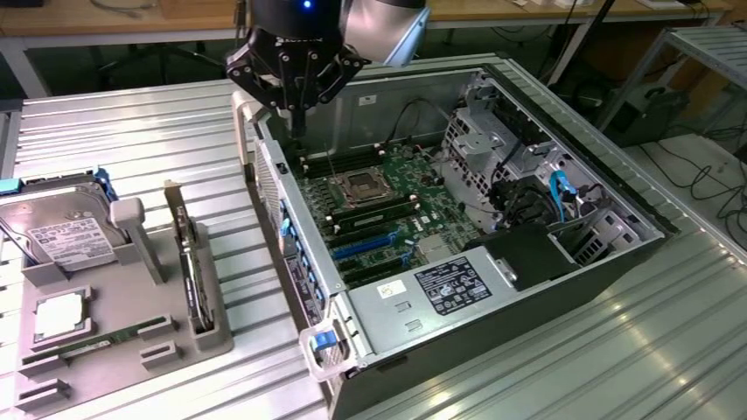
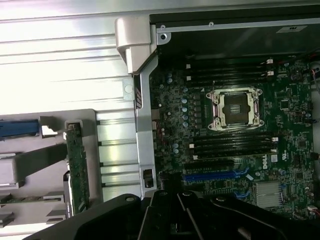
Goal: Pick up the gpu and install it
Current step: 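Reach for the gpu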
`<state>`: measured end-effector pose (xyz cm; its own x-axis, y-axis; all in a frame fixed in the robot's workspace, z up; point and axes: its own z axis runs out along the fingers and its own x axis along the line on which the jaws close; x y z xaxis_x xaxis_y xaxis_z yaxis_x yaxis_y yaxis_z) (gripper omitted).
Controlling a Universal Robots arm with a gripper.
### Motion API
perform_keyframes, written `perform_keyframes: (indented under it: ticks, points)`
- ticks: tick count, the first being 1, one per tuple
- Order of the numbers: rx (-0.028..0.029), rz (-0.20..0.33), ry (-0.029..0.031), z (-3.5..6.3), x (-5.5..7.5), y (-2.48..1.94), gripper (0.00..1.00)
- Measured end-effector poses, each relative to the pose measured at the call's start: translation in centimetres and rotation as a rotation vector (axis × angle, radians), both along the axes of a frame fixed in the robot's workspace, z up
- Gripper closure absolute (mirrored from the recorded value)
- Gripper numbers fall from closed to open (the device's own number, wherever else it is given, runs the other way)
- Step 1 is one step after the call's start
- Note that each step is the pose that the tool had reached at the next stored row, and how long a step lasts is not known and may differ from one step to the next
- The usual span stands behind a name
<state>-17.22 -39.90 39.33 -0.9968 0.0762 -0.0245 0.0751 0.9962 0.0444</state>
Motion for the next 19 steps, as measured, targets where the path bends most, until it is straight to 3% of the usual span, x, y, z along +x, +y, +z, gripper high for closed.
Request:
perform_keyframes:
  ticks: [19]
  points:
    - [0.0000, 0.000, 0.0000, 0.00, -1.3, -0.02, 0.89]
